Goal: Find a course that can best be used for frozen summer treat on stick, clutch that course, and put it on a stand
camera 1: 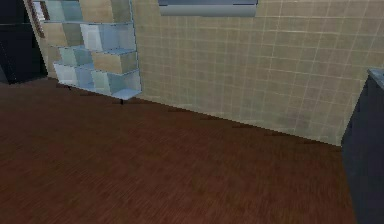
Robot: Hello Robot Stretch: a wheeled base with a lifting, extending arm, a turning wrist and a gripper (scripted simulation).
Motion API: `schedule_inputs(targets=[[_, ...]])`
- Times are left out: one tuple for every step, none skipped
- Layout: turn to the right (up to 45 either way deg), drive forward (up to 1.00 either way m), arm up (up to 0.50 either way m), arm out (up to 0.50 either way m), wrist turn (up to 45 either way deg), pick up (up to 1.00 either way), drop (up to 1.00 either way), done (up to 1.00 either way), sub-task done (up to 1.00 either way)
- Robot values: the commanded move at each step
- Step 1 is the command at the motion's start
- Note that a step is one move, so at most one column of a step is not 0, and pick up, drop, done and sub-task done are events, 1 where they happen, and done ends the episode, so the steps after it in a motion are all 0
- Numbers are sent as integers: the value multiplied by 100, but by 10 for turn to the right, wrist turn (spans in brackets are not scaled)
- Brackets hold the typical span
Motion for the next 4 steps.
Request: schedule_inputs(targets=[[0,0,0,0,450,0,0,0,0],[0,0,0,0,300,0,0,0,0],[0,0,-10,0,0,0,0,0,0],[0,0,0,0,0,100,0,0,0]])
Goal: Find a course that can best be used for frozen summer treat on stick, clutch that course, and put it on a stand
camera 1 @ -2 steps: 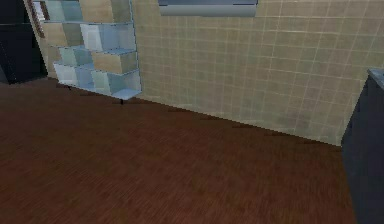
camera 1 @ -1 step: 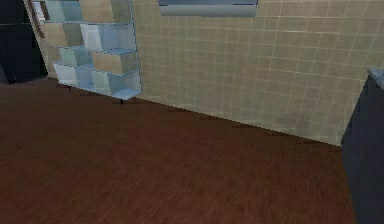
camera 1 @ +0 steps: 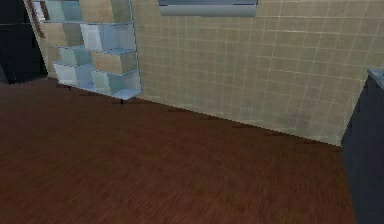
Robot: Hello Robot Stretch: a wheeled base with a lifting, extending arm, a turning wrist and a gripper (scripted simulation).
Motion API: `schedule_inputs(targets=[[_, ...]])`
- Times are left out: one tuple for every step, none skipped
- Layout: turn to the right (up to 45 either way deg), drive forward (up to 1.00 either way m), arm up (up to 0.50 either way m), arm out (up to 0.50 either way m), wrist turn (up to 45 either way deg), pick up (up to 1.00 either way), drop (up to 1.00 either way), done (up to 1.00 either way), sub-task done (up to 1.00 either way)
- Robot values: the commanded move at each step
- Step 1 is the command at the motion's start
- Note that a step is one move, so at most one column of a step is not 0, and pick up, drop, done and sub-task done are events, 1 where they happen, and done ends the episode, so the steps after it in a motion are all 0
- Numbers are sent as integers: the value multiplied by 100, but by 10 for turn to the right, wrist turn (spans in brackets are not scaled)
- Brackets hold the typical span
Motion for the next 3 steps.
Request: schedule_inputs(targets=[[0,0,10,0,0,0,0,0,0],[0,0,0,0,-450,0,0,0,0],[0,0,0,0,-450,0,0,0,0]])
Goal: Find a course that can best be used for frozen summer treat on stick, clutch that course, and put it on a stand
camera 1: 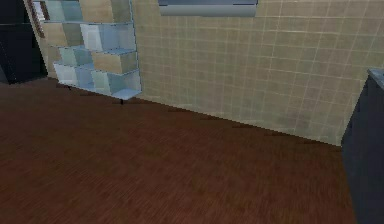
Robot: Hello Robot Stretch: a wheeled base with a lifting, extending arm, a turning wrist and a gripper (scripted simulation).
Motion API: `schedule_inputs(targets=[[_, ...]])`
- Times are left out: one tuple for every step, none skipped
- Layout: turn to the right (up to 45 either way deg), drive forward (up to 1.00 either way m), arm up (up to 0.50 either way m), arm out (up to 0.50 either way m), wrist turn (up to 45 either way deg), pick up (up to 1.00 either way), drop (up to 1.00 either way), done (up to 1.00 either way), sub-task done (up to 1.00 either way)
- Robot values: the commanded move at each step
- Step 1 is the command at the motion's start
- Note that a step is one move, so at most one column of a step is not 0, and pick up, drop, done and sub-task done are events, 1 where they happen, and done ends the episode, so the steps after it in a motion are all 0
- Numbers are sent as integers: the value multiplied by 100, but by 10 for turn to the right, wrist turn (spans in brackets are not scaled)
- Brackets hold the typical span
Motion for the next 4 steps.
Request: schedule_inputs(targets=[[0,0,0,0,-240,0,0,0,0],[0,0,0,-44,0,0,0,0,0],[-450,0,0,0,0,0,0,0,0],[-450,0,0,0,0,0,0,0,0]])
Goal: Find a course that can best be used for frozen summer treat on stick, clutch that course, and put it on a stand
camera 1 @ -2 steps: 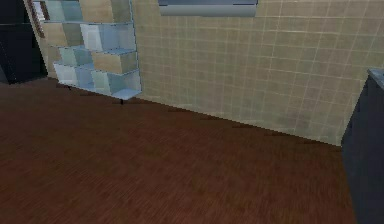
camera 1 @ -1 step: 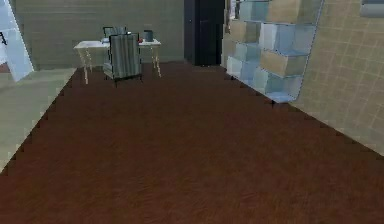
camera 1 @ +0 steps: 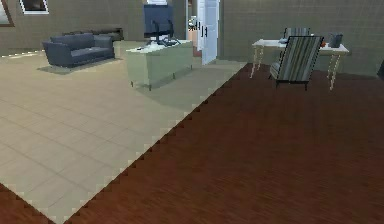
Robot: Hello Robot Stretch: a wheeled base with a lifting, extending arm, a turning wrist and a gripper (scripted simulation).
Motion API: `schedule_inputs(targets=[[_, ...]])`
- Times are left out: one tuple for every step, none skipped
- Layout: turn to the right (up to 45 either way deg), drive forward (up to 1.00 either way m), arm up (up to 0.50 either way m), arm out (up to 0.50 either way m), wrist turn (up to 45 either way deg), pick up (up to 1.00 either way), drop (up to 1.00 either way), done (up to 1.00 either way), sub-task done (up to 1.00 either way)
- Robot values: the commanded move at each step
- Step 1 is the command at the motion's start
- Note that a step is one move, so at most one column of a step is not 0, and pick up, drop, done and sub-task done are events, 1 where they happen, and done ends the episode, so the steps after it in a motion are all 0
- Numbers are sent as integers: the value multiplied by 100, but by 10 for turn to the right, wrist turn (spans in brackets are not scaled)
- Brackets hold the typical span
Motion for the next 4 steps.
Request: schedule_inputs(targets=[[-240,0,0,0,0,0,0,0,0],[0,100,0,0,0,0,0,0,0],[0,100,0,0,0,0,0,0,0],[0,100,0,0,0,0,0,0,0]])
